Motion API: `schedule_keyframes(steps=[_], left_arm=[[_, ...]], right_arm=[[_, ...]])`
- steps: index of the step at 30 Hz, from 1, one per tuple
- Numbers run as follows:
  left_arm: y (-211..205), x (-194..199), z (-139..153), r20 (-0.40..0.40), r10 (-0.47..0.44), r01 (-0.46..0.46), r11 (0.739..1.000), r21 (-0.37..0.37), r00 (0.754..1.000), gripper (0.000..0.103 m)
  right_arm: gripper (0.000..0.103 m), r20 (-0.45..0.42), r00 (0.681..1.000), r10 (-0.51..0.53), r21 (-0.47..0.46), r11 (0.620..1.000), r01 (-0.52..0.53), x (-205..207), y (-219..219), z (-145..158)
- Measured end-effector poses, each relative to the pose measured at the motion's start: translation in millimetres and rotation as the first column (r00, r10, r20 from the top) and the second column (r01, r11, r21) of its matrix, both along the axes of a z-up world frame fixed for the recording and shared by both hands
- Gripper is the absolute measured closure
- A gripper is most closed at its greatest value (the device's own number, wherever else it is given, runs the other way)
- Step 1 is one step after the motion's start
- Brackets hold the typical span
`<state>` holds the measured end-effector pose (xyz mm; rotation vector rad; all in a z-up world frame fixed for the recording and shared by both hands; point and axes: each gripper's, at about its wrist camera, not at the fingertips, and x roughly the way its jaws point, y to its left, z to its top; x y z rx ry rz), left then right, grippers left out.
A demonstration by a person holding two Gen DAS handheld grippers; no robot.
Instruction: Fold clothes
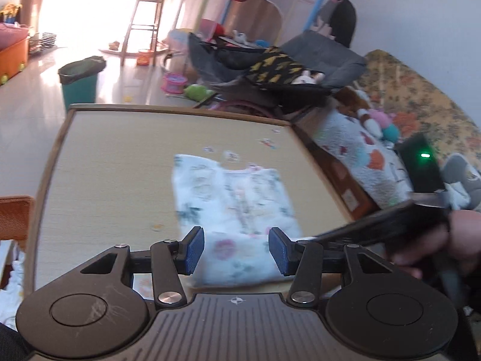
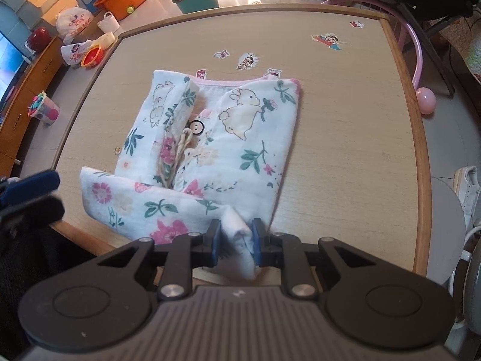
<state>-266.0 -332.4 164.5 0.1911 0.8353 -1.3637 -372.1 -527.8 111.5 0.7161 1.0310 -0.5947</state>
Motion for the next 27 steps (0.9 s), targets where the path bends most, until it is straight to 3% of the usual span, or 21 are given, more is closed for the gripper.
schedule_keyframes(steps=[2,6,9,17,23,25,27], left_arm=[[-12.9,-5.1,-10.2,-0.023,-0.015,0.016,0.999,0.04,1.0,0.051],[-37.0,-4.4,-35.0,0.015,0.06,-0.061,0.991,0.117,0.998,0.053],[-45.8,-6.7,-51.9,0.049,0.049,-0.056,0.985,0.161,0.998,0.053],[-42.2,5.7,-58.8,0.035,0.082,-0.086,0.987,0.137,0.996,0.052],[-43.7,2.2,-58.7,0.044,0.078,-0.084,0.986,0.144,0.996,0.052],[-44.8,2.9,-58.4,0.043,0.073,-0.079,0.986,0.15,0.996,0.052],[-45.0,4.2,-58.5,0.034,0.075,-0.079,0.985,0.153,0.997,0.052]], right_arm=[[0.083,0.0,1.0,-0.003,-0.006,1.0,0.003,0.1,1.4,0.1],[0.083,0.002,1.0,-0.002,-0.028,1.0,0.002,0.0,6.1,2.0],[0.083,0.016,1.0,-0.016,-0.036,0.999,0.016,-2.1,9.2,2.5],[0.082,0.061,0.991,-0.115,-0.015,0.993,0.117,-26.3,1.6,3.4],[0.082,0.022,0.99,-0.138,-0.091,0.986,0.139,-31.0,9.7,11.5],[0.082,-0.021,0.989,-0.146,-0.155,0.978,0.141,-37.1,12.9,17.2],[0.082,-0.011,0.992,-0.124,-0.198,0.973,0.119,-42.1,17.4,25.4]])
